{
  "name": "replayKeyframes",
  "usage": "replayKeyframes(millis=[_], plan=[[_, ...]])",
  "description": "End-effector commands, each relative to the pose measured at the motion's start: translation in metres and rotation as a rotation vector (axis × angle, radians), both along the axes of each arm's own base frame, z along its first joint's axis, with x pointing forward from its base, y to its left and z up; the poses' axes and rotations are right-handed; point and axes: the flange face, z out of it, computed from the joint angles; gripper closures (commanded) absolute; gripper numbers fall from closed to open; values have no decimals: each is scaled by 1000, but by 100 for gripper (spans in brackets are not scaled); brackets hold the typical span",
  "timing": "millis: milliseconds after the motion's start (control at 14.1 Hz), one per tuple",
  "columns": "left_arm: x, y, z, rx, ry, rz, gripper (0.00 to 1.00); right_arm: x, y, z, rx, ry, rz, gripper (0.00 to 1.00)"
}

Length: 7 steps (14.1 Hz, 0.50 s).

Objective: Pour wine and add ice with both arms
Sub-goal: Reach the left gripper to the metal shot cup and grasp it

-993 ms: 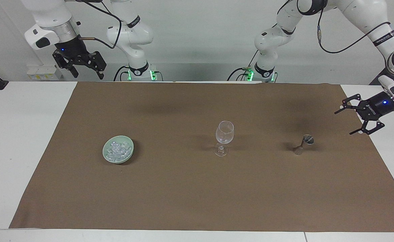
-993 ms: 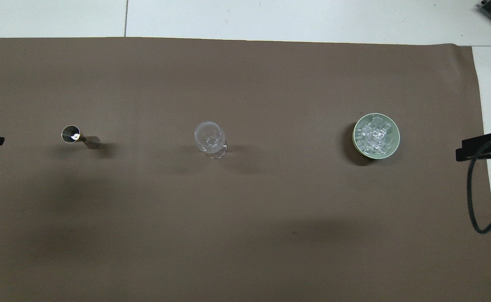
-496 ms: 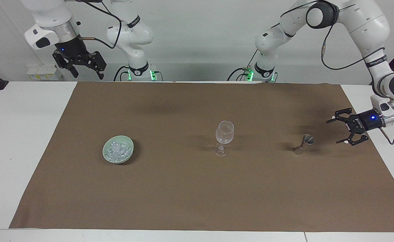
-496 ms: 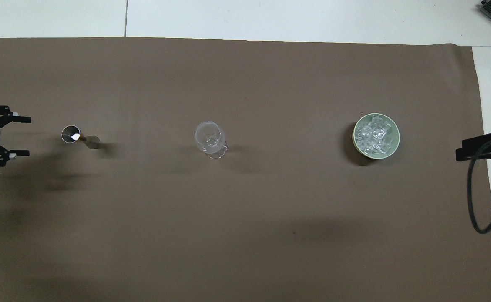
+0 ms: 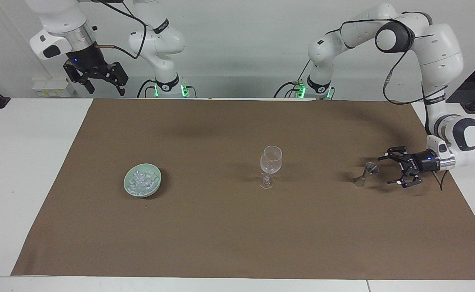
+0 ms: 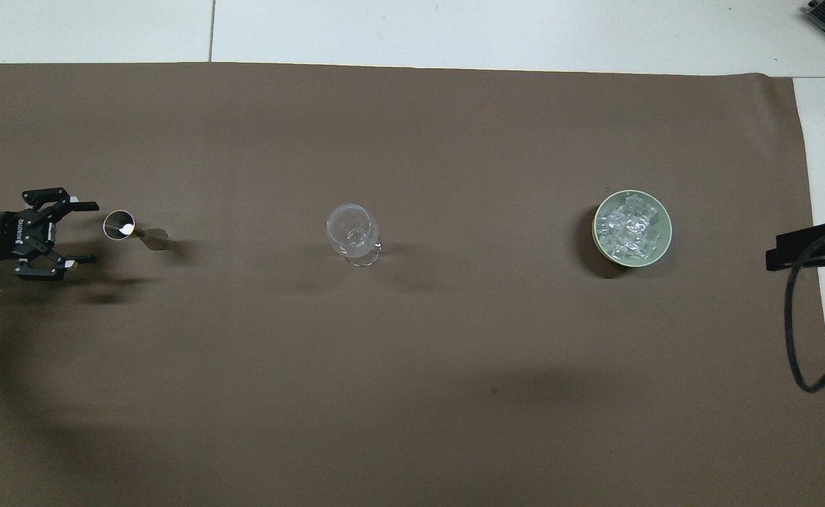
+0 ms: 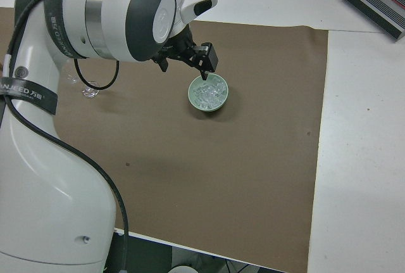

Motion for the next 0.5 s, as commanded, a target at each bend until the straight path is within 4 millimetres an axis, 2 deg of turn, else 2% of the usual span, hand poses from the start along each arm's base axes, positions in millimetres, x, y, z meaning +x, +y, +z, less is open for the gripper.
replayKeyframes(millis=[0,213,425], plan=[[4,-4,-5,-70,-33,7,0,-4,-1,3,26,-17,9,0],[3,-6,-9,-73,-99,-5,0,-4,-1,3,26,-17,9,0],[2,-10,-21,-88,-87,-7,0,-4,-1,3,26,-17,11,0]])
